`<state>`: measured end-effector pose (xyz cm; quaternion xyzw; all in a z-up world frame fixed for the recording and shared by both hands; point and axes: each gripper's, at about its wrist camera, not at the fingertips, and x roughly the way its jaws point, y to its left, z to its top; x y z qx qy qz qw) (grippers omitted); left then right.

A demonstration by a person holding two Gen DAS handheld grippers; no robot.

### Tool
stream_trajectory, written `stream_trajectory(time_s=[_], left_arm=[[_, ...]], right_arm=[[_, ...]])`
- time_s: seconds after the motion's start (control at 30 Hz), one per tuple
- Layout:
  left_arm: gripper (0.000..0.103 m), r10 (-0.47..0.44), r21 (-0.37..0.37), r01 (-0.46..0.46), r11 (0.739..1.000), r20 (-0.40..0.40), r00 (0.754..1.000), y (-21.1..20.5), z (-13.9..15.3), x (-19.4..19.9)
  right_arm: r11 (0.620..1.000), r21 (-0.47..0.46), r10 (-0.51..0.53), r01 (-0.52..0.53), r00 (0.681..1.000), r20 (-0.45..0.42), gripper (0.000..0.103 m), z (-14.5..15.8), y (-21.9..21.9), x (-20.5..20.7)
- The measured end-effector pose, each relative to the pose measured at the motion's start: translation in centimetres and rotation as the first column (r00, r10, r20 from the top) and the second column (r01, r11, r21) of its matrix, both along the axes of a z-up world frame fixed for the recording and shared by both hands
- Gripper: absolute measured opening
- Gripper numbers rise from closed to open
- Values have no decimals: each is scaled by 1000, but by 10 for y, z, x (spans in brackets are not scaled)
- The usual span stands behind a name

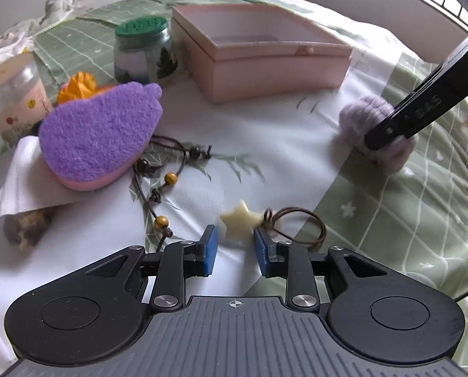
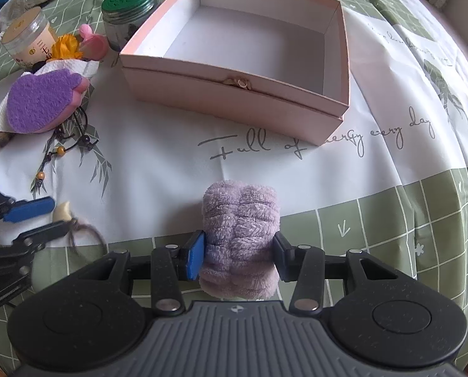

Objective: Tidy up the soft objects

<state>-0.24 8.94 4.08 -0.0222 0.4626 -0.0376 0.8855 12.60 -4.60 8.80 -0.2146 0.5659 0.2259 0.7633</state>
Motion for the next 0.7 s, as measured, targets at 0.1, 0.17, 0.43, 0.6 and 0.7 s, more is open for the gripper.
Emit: stream_trajectory(time_s=[0.1, 0.17, 0.43, 0.6, 0.7], left_arm=[[30, -24, 8, 23, 1000, 32, 999, -3, -2, 1], [30, -40, 9, 40, 999, 62, 997, -3, -2, 2], [30, -181, 66, 172, 983, 145, 973, -23, -7, 29], [30, -252, 49, 248, 968, 121, 960, -26, -6, 62], [30, -340, 95, 331, 939, 102, 935, -34, -5, 77]], right_arm=[[1000, -12, 15, -15, 1000, -2, 46, -3, 2, -2], [1000, -16, 21, -21, 1000, 4, 46, -4, 3, -3], [999, 45, -22, 24, 998, -56, 41, -4, -7, 0], [1000, 8, 6, -5, 998, -68, 41, -13, -9, -10], [1000, 14, 3, -2, 998, -64, 41, -11, -10, -9]])
